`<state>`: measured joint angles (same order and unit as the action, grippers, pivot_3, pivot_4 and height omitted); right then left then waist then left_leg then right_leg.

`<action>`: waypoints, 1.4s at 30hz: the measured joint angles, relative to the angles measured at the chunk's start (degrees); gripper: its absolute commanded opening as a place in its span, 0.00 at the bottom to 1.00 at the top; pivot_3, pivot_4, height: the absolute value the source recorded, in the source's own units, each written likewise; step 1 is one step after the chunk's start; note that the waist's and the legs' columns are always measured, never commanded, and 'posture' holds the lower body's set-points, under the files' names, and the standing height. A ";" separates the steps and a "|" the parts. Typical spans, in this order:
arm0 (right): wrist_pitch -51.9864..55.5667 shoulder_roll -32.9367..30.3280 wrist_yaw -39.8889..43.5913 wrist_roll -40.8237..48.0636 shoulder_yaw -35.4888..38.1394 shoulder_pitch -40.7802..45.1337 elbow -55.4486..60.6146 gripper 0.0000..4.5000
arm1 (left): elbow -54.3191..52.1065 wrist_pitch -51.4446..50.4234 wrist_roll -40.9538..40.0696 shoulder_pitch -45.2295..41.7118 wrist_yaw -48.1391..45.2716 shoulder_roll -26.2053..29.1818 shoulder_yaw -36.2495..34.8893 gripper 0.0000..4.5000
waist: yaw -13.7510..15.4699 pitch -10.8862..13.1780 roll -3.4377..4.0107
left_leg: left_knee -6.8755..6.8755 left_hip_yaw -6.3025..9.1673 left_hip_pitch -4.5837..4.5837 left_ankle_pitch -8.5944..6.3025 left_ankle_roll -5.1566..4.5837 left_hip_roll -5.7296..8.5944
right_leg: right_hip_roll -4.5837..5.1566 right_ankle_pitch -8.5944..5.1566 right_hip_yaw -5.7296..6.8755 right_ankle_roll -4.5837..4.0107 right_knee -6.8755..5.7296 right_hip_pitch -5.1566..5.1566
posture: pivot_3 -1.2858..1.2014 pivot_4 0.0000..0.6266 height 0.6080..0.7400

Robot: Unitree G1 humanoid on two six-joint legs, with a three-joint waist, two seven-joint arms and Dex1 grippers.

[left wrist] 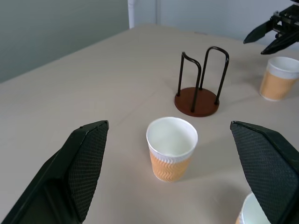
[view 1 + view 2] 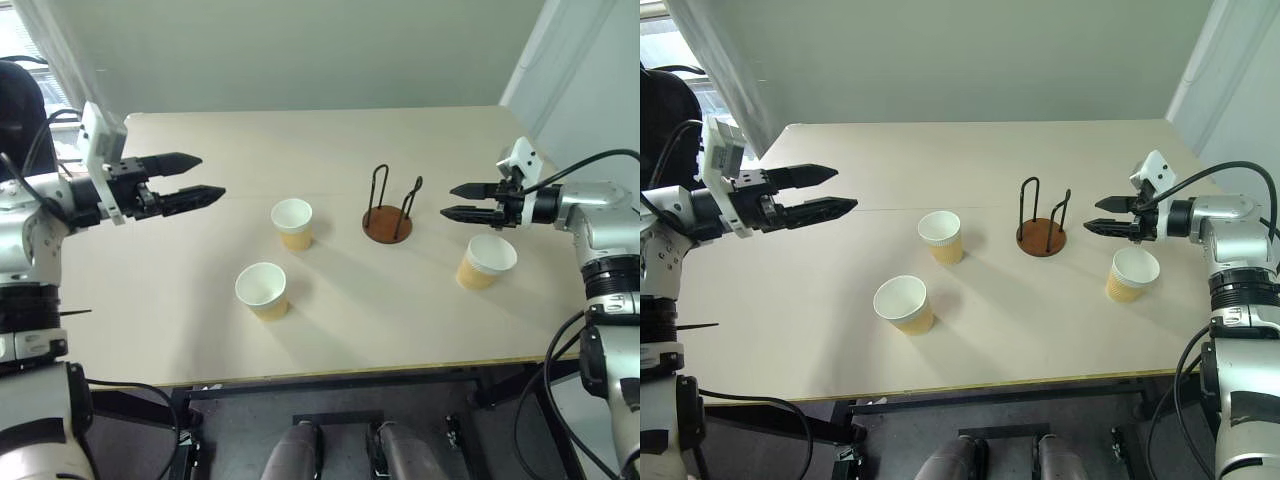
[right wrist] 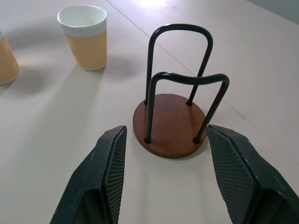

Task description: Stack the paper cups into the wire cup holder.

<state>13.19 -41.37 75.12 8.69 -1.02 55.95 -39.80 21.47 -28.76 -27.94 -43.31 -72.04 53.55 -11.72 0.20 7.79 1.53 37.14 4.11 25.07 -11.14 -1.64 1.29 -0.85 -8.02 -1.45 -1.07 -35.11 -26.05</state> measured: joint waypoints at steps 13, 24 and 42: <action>3.64 -0.16 -1.46 0.14 -0.03 -5.22 6.44 0.60 | 4.35 1.02 1.91 -8.27 -4.15 -3.32 5.46 0.99 | 0.12 -0.01 -0.02 | 0.02 -0.01 -0.02 0.03 -0.03 0.00 | 0.01 0.02 0.00 0.02 0.00 0.04 | 0.52 0.24 1.00; 2.97 2.65 -8.96 -1.99 -0.60 -5.17 5.91 0.60 | 11.62 4.86 4.93 -14.84 -6.38 -7.07 7.37 0.99 | -0.02 -0.01 -0.02 | 0.02 -0.01 0.01 0.06 -0.10 0.00 | 0.01 0.26 0.00 0.41 0.07 0.04 | 0.52 0.24 1.00; -1.64 8.13 -13.28 -6.63 -3.85 2.16 -5.41 0.60 | 5.01 3.29 5.03 -9.04 -14.02 -4.77 8.53 0.99 | 0.11 -0.01 -0.02 | 0.02 0.01 0.04 0.03 -0.11 0.01 | 0.02 0.19 0.01 0.23 0.05 0.00 | 0.52 0.24 1.00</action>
<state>11.55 -33.24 61.84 2.06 -4.87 58.11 -45.20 26.48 -25.47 -22.91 -52.35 -86.05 48.78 -3.19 0.31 7.78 1.52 37.16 4.12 25.11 -11.11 -1.75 1.30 -0.84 -7.83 -1.45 -0.84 -35.06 -26.05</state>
